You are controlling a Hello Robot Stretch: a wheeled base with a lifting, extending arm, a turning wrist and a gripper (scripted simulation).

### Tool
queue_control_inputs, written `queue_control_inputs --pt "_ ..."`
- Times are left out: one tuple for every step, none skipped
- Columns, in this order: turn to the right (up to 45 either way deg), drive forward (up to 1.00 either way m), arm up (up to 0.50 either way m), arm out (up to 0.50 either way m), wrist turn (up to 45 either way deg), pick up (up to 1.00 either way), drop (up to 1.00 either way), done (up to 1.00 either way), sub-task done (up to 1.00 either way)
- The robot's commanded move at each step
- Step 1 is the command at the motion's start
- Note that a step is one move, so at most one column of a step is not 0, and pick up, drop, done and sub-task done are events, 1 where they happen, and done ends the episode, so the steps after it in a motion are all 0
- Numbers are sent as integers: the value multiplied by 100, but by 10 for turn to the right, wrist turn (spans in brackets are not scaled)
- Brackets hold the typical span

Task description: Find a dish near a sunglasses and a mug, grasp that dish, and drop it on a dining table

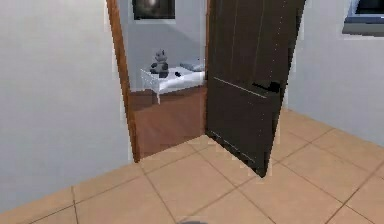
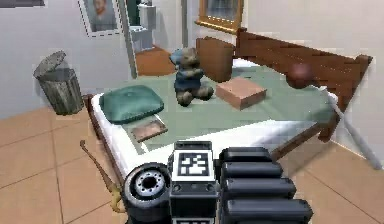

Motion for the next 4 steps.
queue_control_inputs --pt "0 100 0 0 0 0 0 0 0" --pt "0 80 0 0 0 0 0 0 0" --pt "-270 0 0 0 0 0 0 0 0" --pt "0 60 0 0 0 0 0 0 0"
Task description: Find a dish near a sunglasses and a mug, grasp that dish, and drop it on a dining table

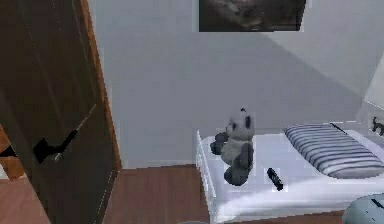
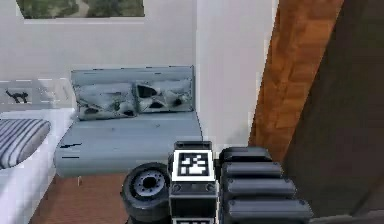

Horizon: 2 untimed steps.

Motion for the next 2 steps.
queue_control_inputs --pt "-450 0 0 0 0 0 0 0 0" --pt "-240 0 0 0 0 0 0 0 0"
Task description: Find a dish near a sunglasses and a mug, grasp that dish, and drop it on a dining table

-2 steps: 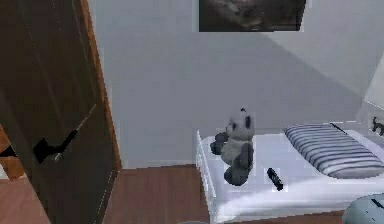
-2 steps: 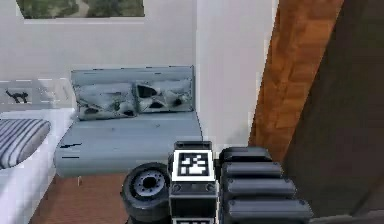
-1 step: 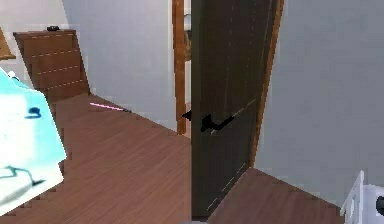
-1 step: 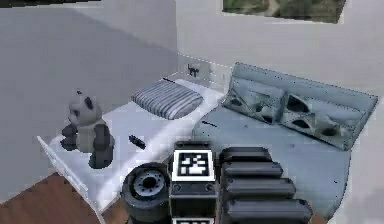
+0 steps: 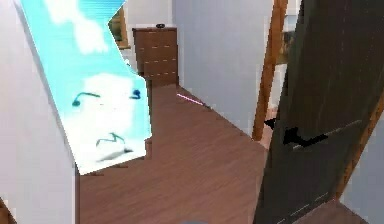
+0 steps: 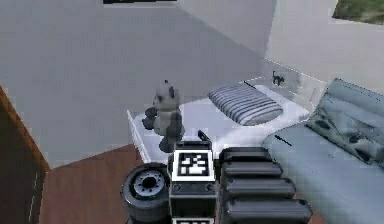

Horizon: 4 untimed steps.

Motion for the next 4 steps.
queue_control_inputs --pt "0 35 0 0 0 0 0 0 0" --pt "0 50 0 0 0 0 0 0 0" --pt "210 0 0 0 0 0 0 0 0" --pt "0 45 0 0 0 0 0 0 0"
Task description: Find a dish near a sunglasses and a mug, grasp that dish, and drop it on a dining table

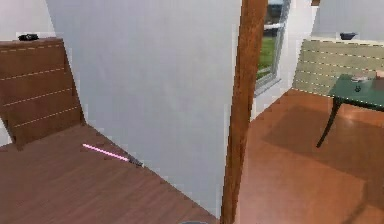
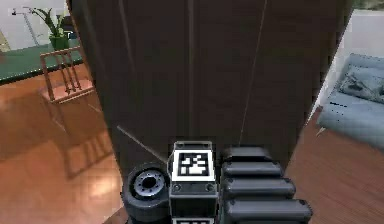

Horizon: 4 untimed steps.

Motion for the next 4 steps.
queue_control_inputs --pt "390 0 0 0 0 0 0 0 0" --pt "0 100 0 0 0 0 0 0 0" --pt "30 0 0 0 0 0 0 0 0" --pt "0 20 0 0 0 0 0 0 0"
